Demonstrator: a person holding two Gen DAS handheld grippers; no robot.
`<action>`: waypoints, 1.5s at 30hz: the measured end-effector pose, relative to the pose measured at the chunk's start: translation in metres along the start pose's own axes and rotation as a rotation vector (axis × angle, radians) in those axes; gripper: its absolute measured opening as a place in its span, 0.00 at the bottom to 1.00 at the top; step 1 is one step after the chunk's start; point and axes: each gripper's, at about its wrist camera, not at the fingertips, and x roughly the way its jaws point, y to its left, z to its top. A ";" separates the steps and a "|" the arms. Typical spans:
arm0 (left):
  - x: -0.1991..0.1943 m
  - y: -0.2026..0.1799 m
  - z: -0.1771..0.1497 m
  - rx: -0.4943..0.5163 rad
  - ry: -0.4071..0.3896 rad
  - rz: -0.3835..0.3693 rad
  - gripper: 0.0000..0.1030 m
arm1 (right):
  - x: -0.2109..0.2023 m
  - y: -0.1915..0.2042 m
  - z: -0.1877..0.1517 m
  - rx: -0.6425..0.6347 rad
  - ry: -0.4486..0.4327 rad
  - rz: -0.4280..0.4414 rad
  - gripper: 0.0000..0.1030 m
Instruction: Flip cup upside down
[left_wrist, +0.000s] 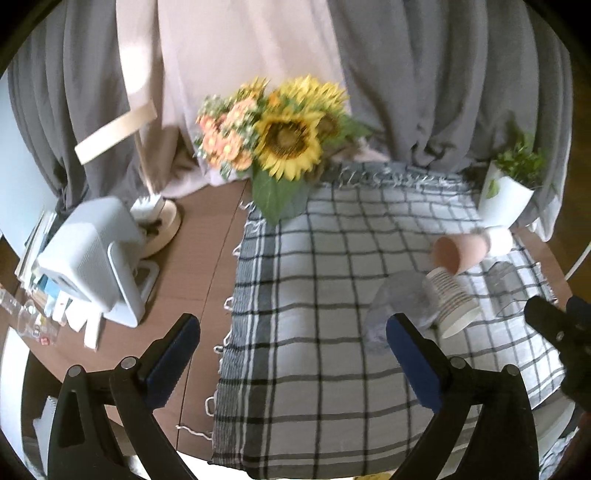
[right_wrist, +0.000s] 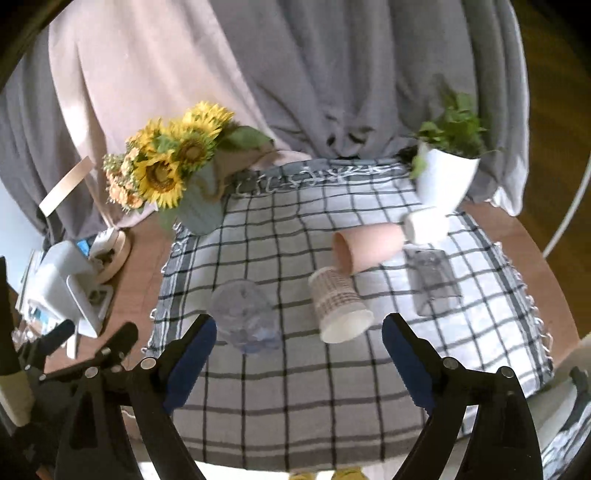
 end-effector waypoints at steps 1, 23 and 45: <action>-0.004 -0.003 0.001 0.008 -0.012 -0.005 1.00 | -0.004 -0.003 -0.001 0.002 0.000 0.001 0.89; -0.045 -0.026 0.002 0.030 -0.117 -0.009 1.00 | -0.046 -0.016 -0.011 -0.045 -0.103 -0.023 0.89; -0.043 -0.028 0.003 0.030 -0.115 -0.005 1.00 | -0.044 -0.017 -0.011 -0.046 -0.100 -0.023 0.89</action>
